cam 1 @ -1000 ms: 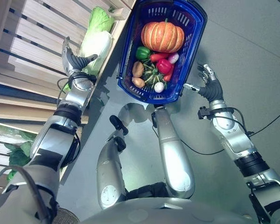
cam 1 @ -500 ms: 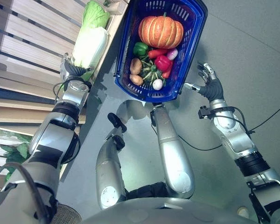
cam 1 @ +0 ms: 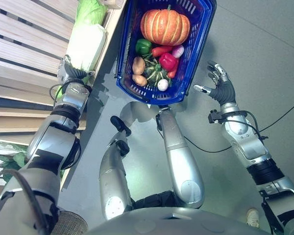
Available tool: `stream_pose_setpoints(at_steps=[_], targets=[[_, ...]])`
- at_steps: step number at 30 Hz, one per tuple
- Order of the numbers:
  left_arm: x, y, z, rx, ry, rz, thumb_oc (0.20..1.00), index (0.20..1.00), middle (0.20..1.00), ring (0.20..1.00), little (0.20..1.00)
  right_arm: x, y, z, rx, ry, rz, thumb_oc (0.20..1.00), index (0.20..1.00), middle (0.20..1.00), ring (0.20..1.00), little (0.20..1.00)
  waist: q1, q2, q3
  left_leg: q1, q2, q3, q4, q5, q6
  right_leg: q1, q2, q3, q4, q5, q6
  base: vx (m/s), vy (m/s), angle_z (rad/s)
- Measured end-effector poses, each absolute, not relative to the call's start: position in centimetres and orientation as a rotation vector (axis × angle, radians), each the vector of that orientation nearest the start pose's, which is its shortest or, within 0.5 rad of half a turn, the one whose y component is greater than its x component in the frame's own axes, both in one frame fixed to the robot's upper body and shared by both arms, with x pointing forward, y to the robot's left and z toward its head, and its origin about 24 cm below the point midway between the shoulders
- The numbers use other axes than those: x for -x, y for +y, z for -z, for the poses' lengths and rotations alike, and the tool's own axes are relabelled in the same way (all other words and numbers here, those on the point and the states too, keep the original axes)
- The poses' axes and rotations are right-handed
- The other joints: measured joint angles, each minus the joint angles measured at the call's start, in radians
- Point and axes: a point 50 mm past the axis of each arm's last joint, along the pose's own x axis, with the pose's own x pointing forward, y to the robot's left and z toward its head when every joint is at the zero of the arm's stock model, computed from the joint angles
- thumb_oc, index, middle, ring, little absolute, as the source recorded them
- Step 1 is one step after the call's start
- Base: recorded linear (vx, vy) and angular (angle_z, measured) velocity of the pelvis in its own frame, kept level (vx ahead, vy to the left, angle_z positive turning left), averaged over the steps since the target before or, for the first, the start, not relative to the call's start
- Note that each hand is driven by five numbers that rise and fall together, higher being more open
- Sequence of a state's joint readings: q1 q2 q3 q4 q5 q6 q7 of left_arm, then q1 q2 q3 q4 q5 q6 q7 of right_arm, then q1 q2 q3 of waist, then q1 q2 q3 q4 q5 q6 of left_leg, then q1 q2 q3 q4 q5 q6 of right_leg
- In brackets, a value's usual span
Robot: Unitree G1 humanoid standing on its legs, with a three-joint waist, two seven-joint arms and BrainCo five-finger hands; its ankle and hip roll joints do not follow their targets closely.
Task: Pick up fruits and vegetables into the basket
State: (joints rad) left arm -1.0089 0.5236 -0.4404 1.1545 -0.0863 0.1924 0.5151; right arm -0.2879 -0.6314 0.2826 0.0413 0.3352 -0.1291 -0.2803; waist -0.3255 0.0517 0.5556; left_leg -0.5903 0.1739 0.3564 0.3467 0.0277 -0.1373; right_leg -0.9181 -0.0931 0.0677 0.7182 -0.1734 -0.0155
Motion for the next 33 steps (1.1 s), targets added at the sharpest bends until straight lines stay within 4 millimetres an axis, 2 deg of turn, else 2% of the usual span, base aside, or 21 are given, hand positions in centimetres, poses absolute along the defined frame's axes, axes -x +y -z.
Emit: stream_pose_setpoints(at_steps=[11, 12, 13, 14, 28, 33], targets=[[-39.4, 26.4, -13.9, -0.820, 0.220, -0.601, 1.000, 1.000, 1.000, 1.000, 1.000, -29.8, -20.1, -12.9, 0.294, -0.296, -0.007, 1.000, 1.000, 1.000, 1.000, 1.000, 0.003, 0.005, -0.003, -0.016, 0.001, 0.007, -0.001, 0.000, -0.001, -0.023, 0.001, 0.003, 0.004, 0.001, -0.001, 0.00, 0.000, 0.00], [-39.4, 26.5, -14.0, -0.823, 0.228, -0.604, 0.787, 0.787, 0.787, 0.787, 0.787, -29.9, -20.1, -13.0, 0.294, -0.301, -0.007, 1.000, 1.000, 1.000, 1.000, 1.000, 0.003, 0.005, -0.003, -0.017, 0.001, 0.007, -0.001, 0.000, -0.001, -0.024, 0.001, 0.003, 0.004, 0.001, -0.001, 0.00, 0.000, 0.00], [-39.4, 26.5, -14.0, -0.826, 0.236, -0.605, 0.395, 0.395, 0.395, 0.395, 0.395, -30.0, -20.0, -13.2, 0.293, -0.308, -0.006, 1.000, 1.000, 1.000, 1.000, 1.000, 0.001, 0.005, -0.003, -0.018, 0.001, 0.007, -0.001, 0.000, -0.001, -0.026, 0.001, 0.003, 0.004, 0.001, -0.001, 0.00, 0.000, 0.00], [-39.3, 26.5, -13.9, -0.833, 0.244, -0.606, 0.200, 0.200, 0.200, 0.200, 0.200, -30.1, -20.0, -13.4, 0.292, -0.315, -0.001, 1.000, 1.000, 1.000, 1.000, 1.000, 0.000, 0.005, -0.004, -0.017, 0.002, 0.007, -0.001, -0.001, -0.001, -0.026, 0.001, 0.002, 0.005, 0.001, -0.001, 0.00, 0.000, 0.00], [-39.3, 27.1, -14.3, -0.866, 0.299, -0.627, 0.200, 0.200, 0.200, 0.200, 0.200, -30.2, -20.0, -13.6, 0.296, -0.308, 0.006, 1.000, 1.000, 1.000, 1.000, 1.000, -0.010, 0.014, -0.014, -0.049, 0.018, 0.003, 0.034, -0.013, -0.008, -0.049, 0.001, -0.007, 0.010, 0.007, 0.006, 0.00, 0.013, -0.01], [-39.1, 27.2, -13.4, -0.812, 0.333, -0.610, 0.200, 0.200, 0.200, 0.200, 0.200, -30.2, -19.9, -13.8, 0.295, -0.313, -0.004, 1.000, 1.000, 1.000, 1.000, 1.000, -0.018, 0.014, -0.014, -0.018, 0.017, 0.000, 0.026, -0.011, -0.009, -0.015, 0.001, -0.011, 0.000, 0.011, 0.005, 0.01, 0.057, 0.00]])
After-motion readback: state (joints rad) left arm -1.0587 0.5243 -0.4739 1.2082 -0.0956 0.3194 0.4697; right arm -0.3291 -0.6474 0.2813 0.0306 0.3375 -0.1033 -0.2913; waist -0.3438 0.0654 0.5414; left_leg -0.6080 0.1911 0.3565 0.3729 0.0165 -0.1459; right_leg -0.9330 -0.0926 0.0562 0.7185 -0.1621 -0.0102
